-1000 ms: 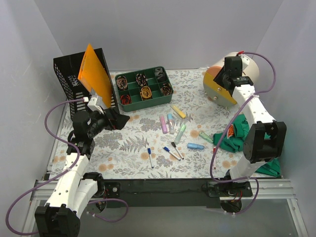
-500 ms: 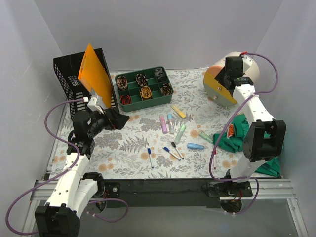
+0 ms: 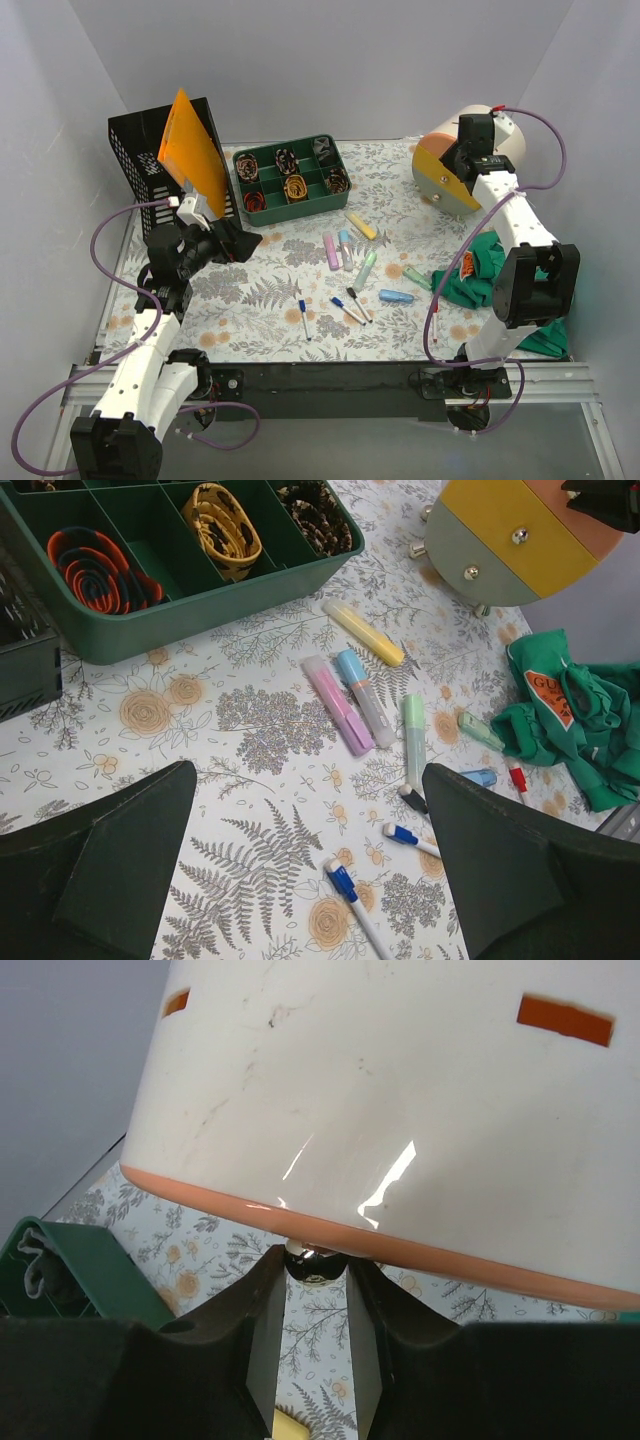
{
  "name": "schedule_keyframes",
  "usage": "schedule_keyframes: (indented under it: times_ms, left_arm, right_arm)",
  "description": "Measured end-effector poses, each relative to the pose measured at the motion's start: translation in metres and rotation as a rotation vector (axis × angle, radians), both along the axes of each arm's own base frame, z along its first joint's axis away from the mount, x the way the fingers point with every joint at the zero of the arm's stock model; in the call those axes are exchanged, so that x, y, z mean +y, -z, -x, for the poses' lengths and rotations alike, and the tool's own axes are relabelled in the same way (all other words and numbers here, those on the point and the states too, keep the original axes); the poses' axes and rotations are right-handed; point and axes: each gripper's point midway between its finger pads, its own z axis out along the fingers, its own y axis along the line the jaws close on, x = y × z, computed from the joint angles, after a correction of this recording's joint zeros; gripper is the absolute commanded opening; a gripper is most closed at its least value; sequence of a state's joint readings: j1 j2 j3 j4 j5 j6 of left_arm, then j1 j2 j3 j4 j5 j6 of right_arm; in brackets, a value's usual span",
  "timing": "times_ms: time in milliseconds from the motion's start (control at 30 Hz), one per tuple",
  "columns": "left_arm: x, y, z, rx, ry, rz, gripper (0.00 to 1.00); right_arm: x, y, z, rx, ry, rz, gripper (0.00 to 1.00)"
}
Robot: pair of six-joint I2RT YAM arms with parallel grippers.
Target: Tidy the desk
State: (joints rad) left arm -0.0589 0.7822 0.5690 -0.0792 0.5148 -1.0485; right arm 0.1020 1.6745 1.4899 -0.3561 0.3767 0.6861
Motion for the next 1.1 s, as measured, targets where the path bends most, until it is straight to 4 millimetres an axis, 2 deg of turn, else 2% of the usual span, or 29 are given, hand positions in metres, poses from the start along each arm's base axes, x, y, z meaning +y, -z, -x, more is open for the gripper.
schedule_keyframes:
  times_ms: [267,500,600,800,1100]
  left_arm:
    - [0.0,0.002,0.0,0.006,-0.002,-0.004,0.98]
    - [0.001,0.003,-0.001,0.01,-0.002,-0.005,0.98]
    - [0.001,0.004,-0.001,0.012,-0.002,-0.005,0.98]
    - [0.001,0.005,-0.001,0.016,-0.002,-0.006,0.98]
    - [0.001,0.008,-0.002,0.03,-0.003,-0.007,0.98]
  right_arm:
    - [0.008,0.001,0.006,-0.031,-0.035,-0.047,0.27]
    - [0.022,0.001,0.039,-0.041,-0.097,-0.082,0.26]
    - [0.028,0.001,0.047,-0.04,-0.123,-0.093,0.26]
    - [0.043,0.004,0.052,-0.024,-0.161,-0.101,0.26]
    - [0.053,0.005,0.058,-0.022,-0.191,-0.107,0.26]
